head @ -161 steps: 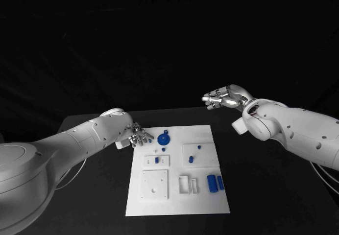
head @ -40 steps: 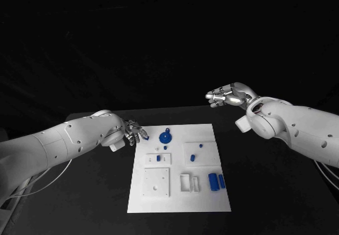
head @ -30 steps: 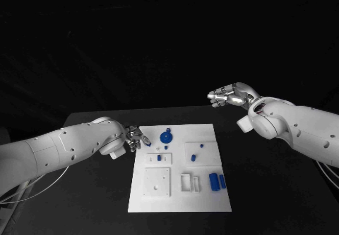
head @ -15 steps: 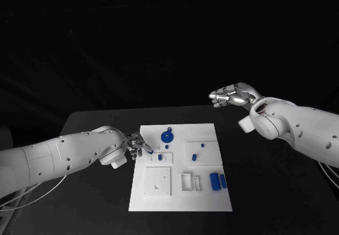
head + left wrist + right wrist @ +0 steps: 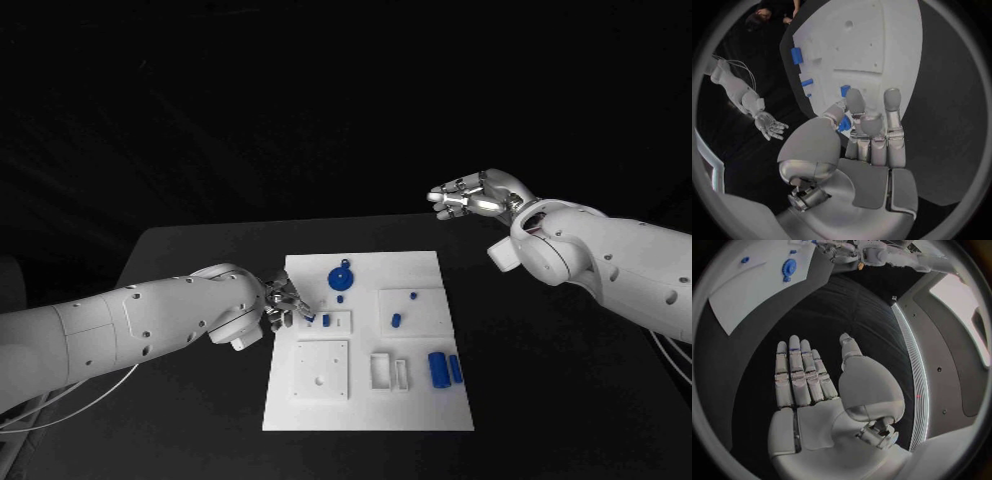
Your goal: Assemble the parts on the task board
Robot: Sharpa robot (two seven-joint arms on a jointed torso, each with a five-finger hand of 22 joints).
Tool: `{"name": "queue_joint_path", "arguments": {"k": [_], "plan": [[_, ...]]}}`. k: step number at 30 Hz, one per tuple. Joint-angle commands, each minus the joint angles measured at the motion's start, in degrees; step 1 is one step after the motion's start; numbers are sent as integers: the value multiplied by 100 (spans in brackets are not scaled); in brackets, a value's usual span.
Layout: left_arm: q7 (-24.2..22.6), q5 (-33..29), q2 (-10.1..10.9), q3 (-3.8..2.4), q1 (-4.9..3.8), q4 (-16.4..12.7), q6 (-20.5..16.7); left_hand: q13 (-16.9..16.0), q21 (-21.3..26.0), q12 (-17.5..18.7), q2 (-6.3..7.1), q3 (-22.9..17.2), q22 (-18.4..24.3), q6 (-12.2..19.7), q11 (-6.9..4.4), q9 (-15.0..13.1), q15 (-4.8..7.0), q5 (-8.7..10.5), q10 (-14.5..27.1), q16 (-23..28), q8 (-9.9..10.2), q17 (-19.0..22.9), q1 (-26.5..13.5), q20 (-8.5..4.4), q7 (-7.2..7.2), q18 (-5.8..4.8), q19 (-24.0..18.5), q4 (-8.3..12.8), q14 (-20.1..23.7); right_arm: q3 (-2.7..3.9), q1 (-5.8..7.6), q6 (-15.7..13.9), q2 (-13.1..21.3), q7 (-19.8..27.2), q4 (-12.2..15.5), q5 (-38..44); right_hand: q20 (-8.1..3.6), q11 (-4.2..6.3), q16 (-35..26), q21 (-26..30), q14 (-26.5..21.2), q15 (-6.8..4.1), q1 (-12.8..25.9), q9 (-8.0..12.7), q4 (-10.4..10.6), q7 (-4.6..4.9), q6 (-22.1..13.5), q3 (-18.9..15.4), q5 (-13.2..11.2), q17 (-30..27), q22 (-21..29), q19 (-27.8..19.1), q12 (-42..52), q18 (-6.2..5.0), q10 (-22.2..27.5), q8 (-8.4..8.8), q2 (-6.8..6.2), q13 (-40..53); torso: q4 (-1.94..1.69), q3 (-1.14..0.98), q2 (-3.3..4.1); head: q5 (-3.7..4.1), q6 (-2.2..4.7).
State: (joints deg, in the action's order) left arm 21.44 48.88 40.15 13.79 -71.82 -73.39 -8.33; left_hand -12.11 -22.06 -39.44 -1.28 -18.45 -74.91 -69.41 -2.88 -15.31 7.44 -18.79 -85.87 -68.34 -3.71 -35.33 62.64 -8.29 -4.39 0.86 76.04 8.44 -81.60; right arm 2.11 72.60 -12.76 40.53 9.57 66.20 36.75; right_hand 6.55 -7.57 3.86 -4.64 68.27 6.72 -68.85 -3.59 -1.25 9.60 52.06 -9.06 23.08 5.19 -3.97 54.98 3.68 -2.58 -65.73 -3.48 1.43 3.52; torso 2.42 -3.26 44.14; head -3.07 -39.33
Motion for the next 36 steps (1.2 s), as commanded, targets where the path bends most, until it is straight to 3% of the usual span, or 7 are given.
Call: {"name": "queue_joint_path", "arguments": {"k": [1, 12, 25, 36], "plan": [[148, 366, -35, -2, 17, -5, 139, -6, -25, -25, -45, 15, -116, -1375, -224, -10, 3, 16, -95, -30, -20, 13, 4, -2, 637, -32, -24, -28, -7, 3, -6, 52, 1, 42, 3, -14, 0, 9, -29, 0, -35, -12, 2, 9, 41, 15, -29, 8, 32, -9, 9, -42, -18, 43, 41, 4, -23, -5, 0, 0, 3, 8, -11], [277, 540, -84, -3, 62, 59, 235, -2, -40, -29, -69, 38, -114, -1374, -221, -17, -2, 68, -96, -45, -20, 38, -12, 3, 637, -33, -41, -51, -4, 3, -11, 56, 12, 40, 24, -25, 0, 9, -29, 0, -37, -11, 18, 9, 61, 16, -36, 5, 30, -9, 9, -43, -18, 43, 43, 5, -6, -5, -12, 4, -1, 10, -28], [294, 616, -195, -3, 93, 107, 247, -2, -54, -39, -93, 49, -113, -1381, -222, -20, 0, 91, -95, -65, -21, 49, -38, 4, 640, -32, -46, -77, 0, 3, -20, 76, 3, 42, 12, -30, 2, 6, -29, 1, -38, -11, 18, 10, 78, 18, -40, 4, 48, -9, 9, -46, -18, 43, 45, 5, -2, -5, -3, 0, 0, -10, -36], [263, 645, -179, -4, 109, 66, 60, 7, -64, -33, -117, 32, -112, -1376, -222, -16, 2, 98, -96, -64, -21, 87, -30, 0, 638, -31, -47, -66, 4, 3, -31, 80, -1, 46, 8, -29, 1, 7, -30, 0, -40, -10, 16, 9, 90, 16, -36, 5, 62, -9, 9, -46, -17, 43, 45, 4, 1, -5, -1, -3, -5, -8, -34]]}}
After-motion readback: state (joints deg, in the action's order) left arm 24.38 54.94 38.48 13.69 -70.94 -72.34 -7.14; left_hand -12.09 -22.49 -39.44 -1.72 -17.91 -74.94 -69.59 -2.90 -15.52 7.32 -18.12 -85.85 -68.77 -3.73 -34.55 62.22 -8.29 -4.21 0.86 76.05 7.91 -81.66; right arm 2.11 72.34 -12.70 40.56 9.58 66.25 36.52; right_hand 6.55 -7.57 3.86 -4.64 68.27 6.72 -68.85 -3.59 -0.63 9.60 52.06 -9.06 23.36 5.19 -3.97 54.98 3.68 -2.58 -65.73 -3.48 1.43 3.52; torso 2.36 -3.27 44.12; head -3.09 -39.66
